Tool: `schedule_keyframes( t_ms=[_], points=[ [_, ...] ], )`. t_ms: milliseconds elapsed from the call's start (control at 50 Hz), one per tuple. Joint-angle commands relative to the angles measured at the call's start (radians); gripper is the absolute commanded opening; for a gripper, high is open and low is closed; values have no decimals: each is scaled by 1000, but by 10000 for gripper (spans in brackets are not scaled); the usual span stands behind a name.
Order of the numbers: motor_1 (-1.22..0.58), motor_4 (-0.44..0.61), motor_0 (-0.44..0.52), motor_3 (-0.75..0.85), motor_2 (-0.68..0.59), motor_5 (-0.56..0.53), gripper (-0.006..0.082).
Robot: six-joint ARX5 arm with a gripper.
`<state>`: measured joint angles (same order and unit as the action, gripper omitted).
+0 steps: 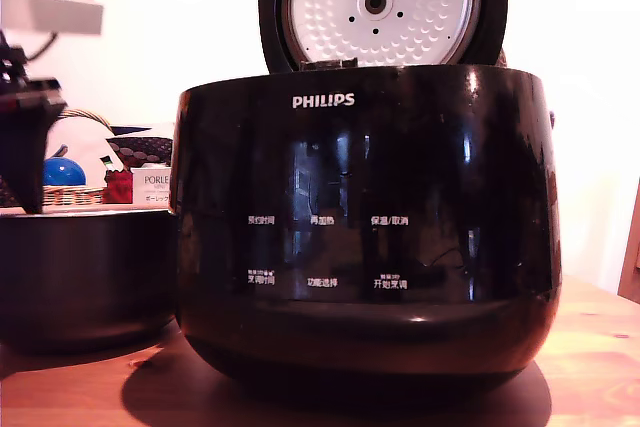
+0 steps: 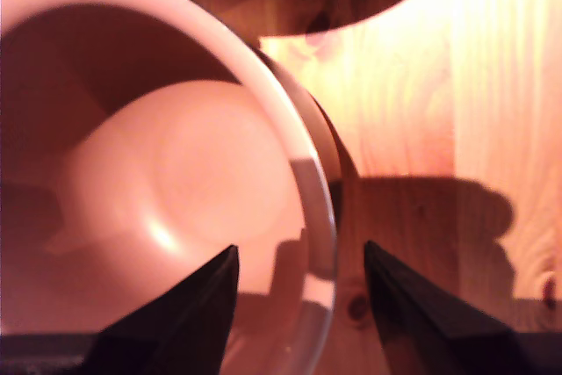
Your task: Pick up the metallic pot next to the rice cooker
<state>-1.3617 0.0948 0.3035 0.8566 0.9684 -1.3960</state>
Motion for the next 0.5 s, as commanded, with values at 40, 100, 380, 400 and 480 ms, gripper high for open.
schedule_keyframes(
  t_ms=[40,100,380,400,480],
  points=[
    [-40,2,16,-3,-13,-19,411],
    [-56,1,21,-9,-13,-19,393],
    [-71,0,37,-25,-13,-31,169],
    [-71,-2,37,-25,-13,-31,145],
    [-71,-14,37,-24,-13,-31,42]
  ],
)
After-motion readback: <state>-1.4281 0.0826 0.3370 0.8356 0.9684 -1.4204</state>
